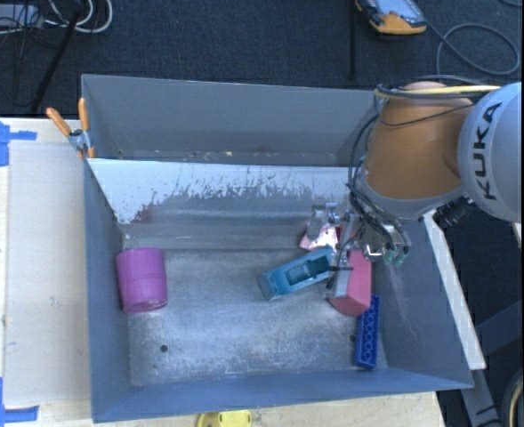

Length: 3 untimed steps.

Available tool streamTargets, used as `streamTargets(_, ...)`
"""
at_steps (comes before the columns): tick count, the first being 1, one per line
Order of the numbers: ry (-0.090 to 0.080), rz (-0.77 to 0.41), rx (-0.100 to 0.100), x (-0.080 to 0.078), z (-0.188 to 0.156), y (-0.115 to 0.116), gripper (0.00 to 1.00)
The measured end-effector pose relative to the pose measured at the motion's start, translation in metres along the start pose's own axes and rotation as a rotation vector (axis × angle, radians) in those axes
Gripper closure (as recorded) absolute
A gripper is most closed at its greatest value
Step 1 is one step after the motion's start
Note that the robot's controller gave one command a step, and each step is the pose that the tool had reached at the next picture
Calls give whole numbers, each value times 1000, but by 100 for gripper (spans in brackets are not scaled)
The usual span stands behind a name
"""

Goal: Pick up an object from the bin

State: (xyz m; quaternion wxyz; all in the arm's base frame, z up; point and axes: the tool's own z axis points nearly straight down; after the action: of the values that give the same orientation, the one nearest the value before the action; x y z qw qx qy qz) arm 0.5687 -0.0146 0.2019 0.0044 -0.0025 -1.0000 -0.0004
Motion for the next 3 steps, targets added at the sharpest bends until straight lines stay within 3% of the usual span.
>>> streamTargets(1, -7, 0, 0, -2, -4, 0, 0)
streamTargets(2, -16, -174, 2, -19, 35, -2, 0)
streamTargets(3, -4, -182, -1, -24, 70, -4, 0)
